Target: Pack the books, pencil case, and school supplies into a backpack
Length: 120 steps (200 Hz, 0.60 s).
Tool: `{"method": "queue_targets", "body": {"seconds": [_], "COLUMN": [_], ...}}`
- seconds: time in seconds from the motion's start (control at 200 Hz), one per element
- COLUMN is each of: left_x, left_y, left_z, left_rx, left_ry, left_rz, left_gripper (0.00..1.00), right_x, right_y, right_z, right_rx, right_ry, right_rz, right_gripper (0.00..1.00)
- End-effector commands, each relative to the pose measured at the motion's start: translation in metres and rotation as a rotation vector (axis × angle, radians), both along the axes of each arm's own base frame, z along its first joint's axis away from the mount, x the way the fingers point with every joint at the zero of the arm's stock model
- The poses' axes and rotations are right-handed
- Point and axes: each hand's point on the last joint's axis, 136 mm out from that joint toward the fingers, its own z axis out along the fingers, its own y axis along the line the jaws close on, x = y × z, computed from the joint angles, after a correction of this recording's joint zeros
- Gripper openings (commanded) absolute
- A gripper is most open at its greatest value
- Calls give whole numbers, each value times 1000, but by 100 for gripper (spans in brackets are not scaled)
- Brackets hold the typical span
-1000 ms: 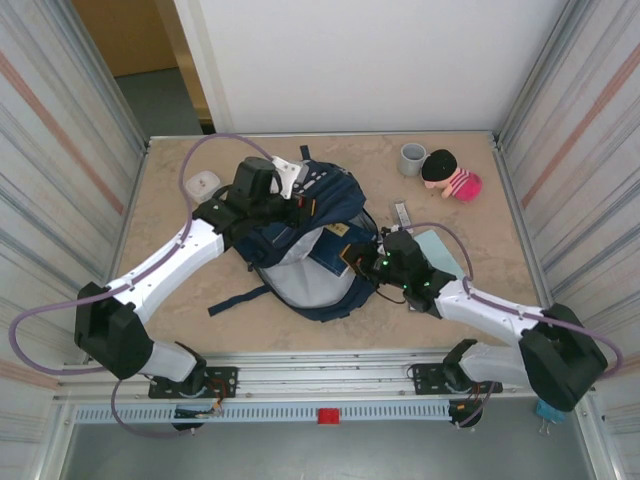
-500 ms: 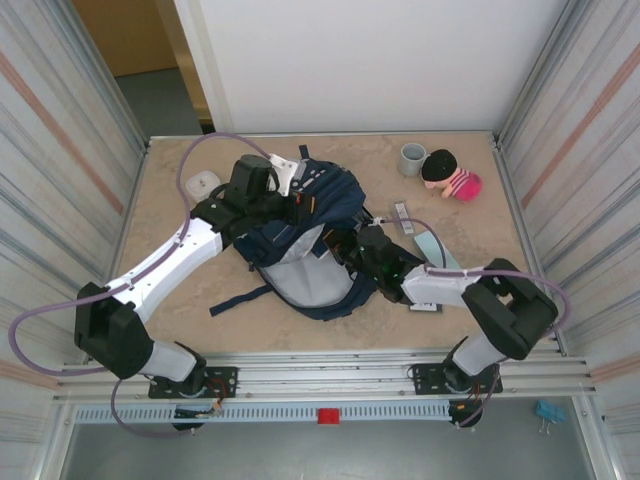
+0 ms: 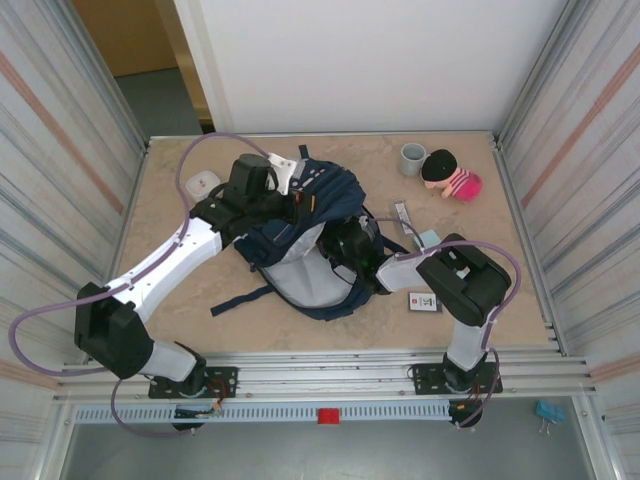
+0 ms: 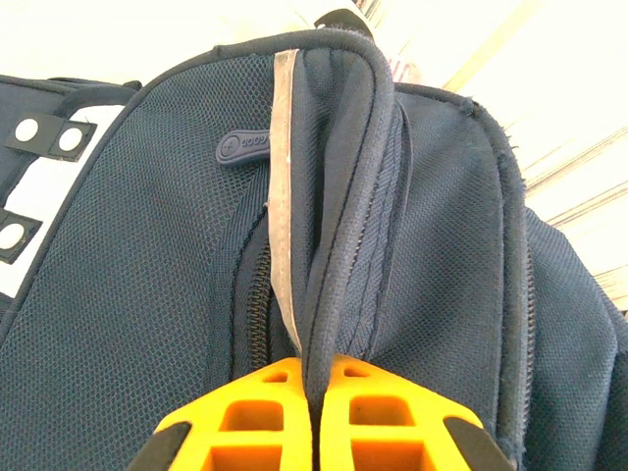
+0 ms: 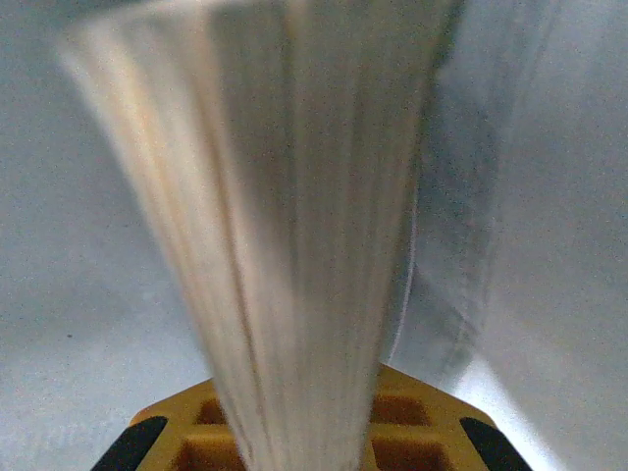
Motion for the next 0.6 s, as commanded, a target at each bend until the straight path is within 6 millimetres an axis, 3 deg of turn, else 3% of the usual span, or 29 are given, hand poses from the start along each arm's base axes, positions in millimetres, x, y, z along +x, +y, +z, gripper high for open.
{"method": "queue_targets", "body": {"seconds": [0.0, 0.165, 0.596], "left_x": [10, 13, 19], "left_y": [-4, 3, 16], "left_z": [66, 62, 56], "left_rx": [-114, -98, -76], "left_ry": [-172, -171, -171], "left_rz": [-9, 16, 57], "left_gripper": [0, 0, 0], "right_x": [0, -12, -34], "right_y": [-1, -10, -27], "right_z": [-6, -19, -23], "right_rx": [-25, -64, -97], "right_ry": [47, 108, 165], "right_rz": [-26, -24, -20], "right_gripper": [15, 23, 44]}}
